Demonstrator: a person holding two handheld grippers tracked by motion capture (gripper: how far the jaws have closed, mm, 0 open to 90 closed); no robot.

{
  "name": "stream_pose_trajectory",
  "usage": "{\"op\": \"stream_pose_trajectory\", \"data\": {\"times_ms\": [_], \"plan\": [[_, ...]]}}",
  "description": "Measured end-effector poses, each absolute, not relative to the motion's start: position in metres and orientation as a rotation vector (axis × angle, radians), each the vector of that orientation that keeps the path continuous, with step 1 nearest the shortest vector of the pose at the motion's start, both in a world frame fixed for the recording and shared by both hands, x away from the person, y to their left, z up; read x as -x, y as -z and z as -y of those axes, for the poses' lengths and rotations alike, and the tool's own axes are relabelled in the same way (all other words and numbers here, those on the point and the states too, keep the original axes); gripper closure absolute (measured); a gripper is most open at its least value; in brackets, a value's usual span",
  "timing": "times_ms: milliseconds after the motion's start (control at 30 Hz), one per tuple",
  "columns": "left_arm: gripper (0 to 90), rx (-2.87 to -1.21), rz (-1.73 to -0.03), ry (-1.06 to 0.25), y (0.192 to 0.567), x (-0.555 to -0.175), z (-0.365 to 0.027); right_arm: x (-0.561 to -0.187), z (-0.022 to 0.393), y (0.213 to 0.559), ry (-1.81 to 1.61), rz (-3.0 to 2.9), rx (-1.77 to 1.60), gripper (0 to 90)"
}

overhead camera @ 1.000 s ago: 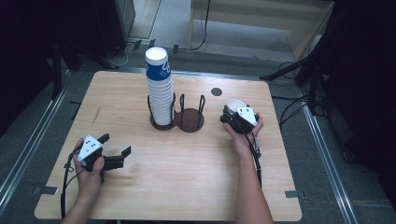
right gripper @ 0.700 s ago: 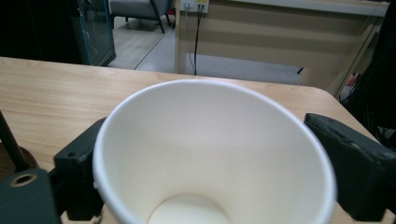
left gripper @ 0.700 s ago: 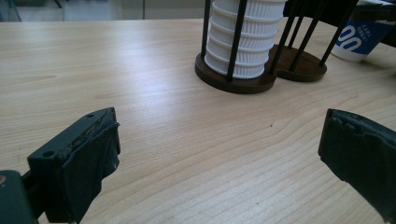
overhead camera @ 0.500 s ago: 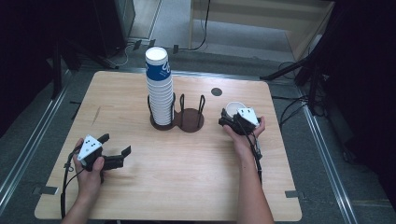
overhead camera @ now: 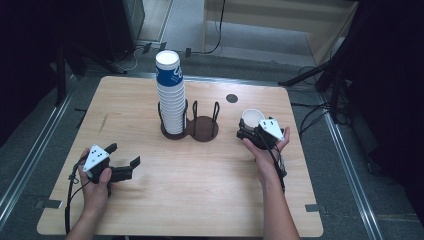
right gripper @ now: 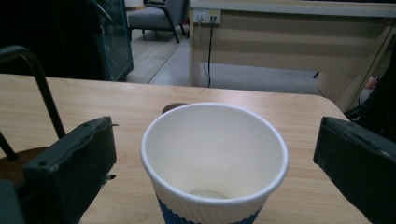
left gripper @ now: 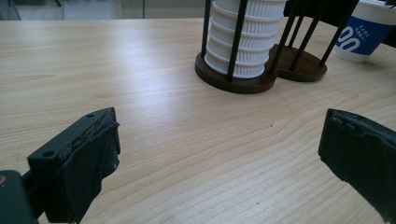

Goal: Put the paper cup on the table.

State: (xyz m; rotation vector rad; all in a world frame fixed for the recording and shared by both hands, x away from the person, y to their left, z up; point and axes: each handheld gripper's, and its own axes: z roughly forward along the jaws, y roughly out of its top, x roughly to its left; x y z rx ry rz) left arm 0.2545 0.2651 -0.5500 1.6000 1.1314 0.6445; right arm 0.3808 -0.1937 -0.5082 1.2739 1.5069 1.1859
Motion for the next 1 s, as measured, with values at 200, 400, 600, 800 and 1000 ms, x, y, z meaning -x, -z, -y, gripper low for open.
{"op": "stream_pose_trajectory", "data": {"times_ms": [200,400,600,800,1000], "plan": [[0.0,-1.600,-1.134,-0.645,0.550,-0.254,-0.265,-0.359,0.199,0.496,-1.222,-1.497,-1.244,0.0],[0.0,-1.600,-1.134,-0.646,0.550,-0.254,-0.264,-0.341,0.206,0.490,-1.268,-1.479,-1.241,0.0],[0.0,-1.600,-1.134,-0.645,0.550,-0.254,-0.264,-0.327,0.214,0.492,-1.257,-1.473,-1.230,0.0],[0.0,-1.602,-1.134,-0.649,0.550,-0.254,-0.264,-0.313,0.225,0.497,-1.248,-1.465,-1.229,0.0],[0.0,-1.602,-1.134,-0.650,0.550,-0.254,-0.264,-0.298,0.236,0.503,-1.239,-1.464,-1.226,0.0]]}}
